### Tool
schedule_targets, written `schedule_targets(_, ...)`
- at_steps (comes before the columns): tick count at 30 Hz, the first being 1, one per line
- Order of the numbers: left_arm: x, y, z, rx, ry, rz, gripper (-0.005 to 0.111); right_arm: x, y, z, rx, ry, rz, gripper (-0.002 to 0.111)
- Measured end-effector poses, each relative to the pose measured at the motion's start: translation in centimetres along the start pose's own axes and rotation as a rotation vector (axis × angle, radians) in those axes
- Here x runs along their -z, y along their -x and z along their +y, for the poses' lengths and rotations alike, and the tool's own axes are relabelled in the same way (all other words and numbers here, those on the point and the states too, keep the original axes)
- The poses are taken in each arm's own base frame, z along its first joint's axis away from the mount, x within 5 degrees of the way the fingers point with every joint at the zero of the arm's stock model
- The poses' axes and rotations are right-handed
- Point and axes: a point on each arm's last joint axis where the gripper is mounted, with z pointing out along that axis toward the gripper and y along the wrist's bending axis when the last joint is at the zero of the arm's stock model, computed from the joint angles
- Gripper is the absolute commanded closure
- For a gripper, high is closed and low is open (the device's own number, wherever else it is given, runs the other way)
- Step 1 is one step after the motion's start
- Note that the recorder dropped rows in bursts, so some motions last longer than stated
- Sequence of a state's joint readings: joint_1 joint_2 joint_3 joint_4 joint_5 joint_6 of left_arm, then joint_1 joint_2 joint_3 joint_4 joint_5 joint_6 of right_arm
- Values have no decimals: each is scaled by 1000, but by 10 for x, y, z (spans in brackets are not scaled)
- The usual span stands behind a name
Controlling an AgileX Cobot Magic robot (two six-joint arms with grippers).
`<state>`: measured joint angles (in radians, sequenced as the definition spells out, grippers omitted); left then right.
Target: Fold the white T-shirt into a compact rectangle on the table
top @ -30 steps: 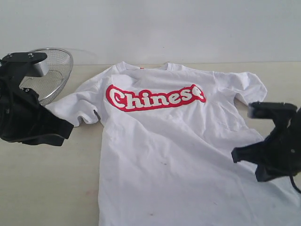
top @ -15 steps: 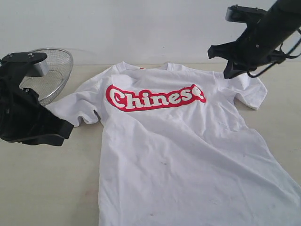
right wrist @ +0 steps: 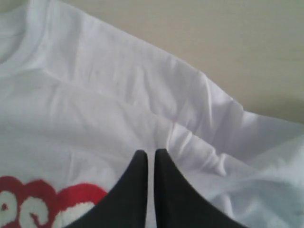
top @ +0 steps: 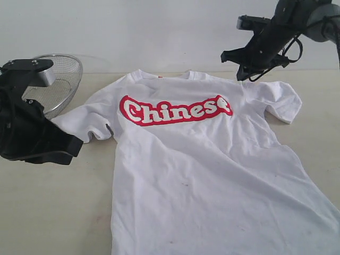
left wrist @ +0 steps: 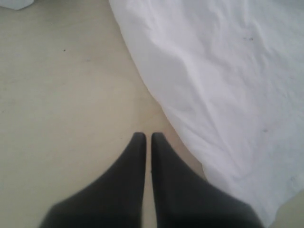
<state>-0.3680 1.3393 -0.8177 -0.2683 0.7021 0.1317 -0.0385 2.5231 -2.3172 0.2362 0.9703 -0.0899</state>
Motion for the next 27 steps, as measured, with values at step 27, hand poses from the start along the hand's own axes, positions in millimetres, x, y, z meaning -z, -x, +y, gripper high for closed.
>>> schedule_targets(27, 0, 0, 0, 0, 0, 3, 102, -28, -40, 13, 121, -36, 321, 108)
